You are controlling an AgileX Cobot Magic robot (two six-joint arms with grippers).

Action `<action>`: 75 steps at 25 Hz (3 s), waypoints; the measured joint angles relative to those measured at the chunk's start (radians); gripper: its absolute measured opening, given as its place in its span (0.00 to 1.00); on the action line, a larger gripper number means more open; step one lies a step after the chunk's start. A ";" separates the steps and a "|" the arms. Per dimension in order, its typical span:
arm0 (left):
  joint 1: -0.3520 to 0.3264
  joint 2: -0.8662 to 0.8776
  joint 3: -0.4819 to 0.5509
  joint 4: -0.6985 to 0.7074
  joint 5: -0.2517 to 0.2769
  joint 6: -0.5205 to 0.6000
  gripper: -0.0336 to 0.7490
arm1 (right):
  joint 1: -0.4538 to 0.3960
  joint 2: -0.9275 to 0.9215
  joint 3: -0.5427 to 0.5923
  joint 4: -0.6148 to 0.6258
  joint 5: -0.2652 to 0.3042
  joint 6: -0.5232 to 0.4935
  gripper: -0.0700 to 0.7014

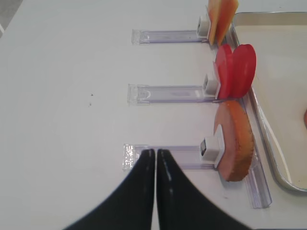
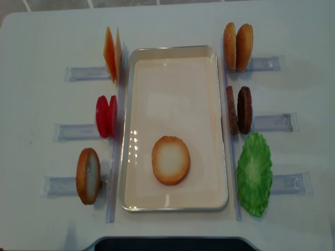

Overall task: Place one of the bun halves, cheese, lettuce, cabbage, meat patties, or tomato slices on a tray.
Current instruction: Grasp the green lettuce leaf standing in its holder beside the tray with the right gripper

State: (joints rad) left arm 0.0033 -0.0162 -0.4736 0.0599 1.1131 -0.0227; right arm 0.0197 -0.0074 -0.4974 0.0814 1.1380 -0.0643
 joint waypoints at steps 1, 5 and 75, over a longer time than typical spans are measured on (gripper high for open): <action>0.000 0.000 0.000 0.000 0.000 0.000 0.03 | 0.000 0.000 0.000 0.000 0.000 0.000 0.75; 0.000 0.000 0.000 0.000 0.000 0.002 0.04 | 0.000 0.000 0.000 0.000 0.000 0.000 0.75; 0.000 0.000 0.000 0.000 0.000 0.003 0.03 | 0.000 1.005 -0.380 0.057 0.083 0.077 0.75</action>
State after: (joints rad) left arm 0.0033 -0.0162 -0.4736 0.0599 1.1131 -0.0199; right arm 0.0197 0.9972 -0.8776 0.1386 1.2211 0.0129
